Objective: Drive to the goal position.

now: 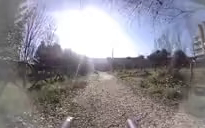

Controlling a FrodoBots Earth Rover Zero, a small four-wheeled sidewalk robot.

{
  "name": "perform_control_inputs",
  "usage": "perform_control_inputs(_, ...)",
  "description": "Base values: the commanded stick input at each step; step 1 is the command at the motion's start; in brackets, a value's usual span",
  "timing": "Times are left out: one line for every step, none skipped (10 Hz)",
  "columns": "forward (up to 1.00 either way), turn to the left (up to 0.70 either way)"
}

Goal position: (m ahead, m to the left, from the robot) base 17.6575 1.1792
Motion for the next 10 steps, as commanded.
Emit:
perform_control_inputs(0.50, 0.00)
perform_control_inputs(0.50, 0.00)
perform_control_inputs(0.50, 0.00)
perform_control_inputs(0.50, 0.00)
perform_control_inputs(0.50, 0.00)
perform_control_inputs(0.50, 0.00)
perform_control_inputs(0.50, 0.00)
perform_control_inputs(0.50, 0.00)
perform_control_inputs(0.50, 0.00)
perform_control_inputs(0.50, 0.00)
